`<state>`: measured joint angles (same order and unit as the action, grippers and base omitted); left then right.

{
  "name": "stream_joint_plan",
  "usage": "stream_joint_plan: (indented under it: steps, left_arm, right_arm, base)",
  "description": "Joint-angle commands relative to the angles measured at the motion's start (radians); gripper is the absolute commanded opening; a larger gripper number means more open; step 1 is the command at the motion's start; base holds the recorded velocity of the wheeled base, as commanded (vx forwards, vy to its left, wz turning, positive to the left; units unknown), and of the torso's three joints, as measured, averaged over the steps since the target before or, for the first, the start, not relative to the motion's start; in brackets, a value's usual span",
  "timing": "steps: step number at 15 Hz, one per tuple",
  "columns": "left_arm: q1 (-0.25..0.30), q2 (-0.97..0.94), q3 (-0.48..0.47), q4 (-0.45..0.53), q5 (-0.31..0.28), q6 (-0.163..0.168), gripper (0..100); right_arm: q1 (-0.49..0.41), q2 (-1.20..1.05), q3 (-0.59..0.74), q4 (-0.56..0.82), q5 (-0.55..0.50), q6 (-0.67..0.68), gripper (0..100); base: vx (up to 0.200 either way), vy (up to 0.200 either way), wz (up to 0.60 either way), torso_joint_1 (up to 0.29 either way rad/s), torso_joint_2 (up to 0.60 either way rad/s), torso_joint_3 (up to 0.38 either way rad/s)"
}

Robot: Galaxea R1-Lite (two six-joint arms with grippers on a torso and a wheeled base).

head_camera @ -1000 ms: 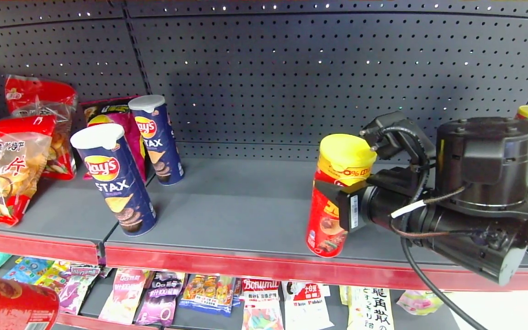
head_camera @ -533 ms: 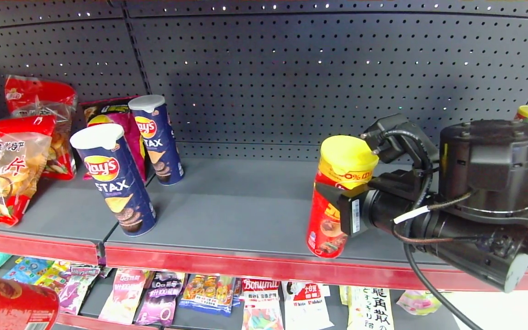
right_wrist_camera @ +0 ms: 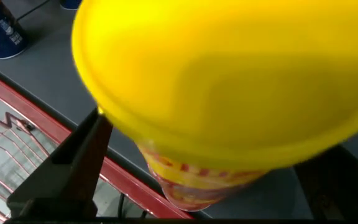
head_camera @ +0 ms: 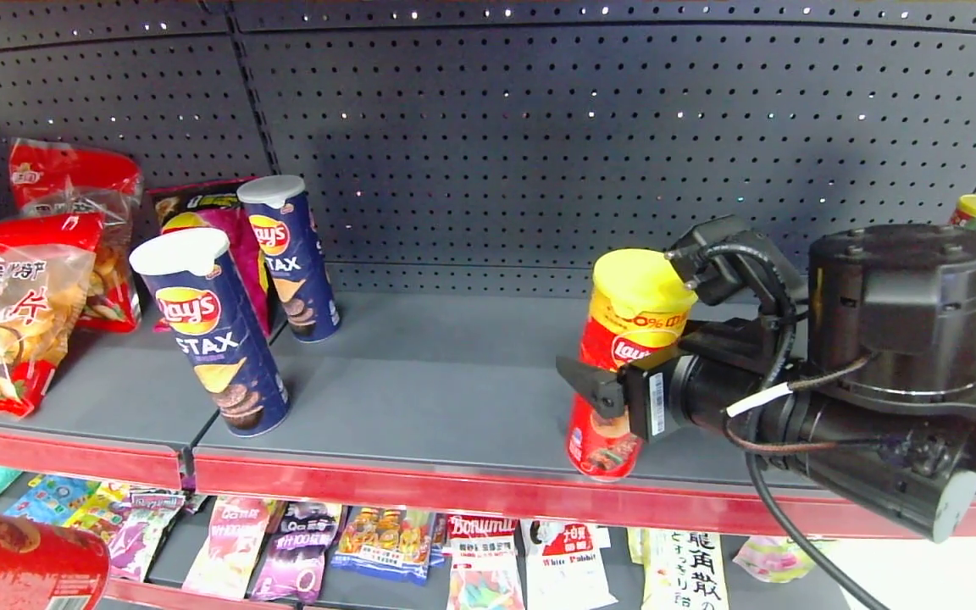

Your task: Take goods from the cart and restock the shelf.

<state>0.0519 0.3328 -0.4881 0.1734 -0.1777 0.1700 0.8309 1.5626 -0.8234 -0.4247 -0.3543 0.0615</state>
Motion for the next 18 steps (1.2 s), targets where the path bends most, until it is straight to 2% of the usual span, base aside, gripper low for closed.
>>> stream_joint_plan:
  steps: [1,9,12,14,16,18]
  left_arm:
    - [0.0,0.0,0.0,0.0,0.0,0.0,0]
    - [-0.001,0.006,-0.001,0.0,-0.006,0.002,0]
    - [-0.004,0.015,-0.006,0.006,-0.008,0.009,0]
    - [-0.003,0.034,-0.003,0.014,-0.003,0.08,0]
    - [-0.003,0.037,-0.006,0.014,-0.003,0.105,0]
    - [-0.003,0.037,-0.02,0.012,-0.003,0.114,0]
  right_arm:
    - [0.004,-0.016,0.015,-0.003,0.0,0.0,100]
    - [0.002,-0.274,0.234,-0.003,0.008,0.012,100]
    - [-0.006,-0.473,0.363,0.004,0.032,-0.034,100]
    - [-0.042,-0.639,0.46,0.053,0.087,-0.092,100]
    - [-0.101,-0.774,0.475,0.172,0.092,-0.154,100]
    - [-0.231,-0.894,0.466,0.287,0.086,-0.172,100]
  base:
    - [0.0,0.0,0.0,0.0,0.0,0.0]
    - [0.0,0.0,0.0,0.0,0.0,0.0]
    - [0.0,0.0,0.0,0.0,0.0,0.0]
    - [0.0,0.0,0.0,0.0,0.0,0.0]
    - [0.0,0.0,0.0,0.0,0.0,0.0]
    - [0.0,0.0,0.0,0.0,0.0,0.0]
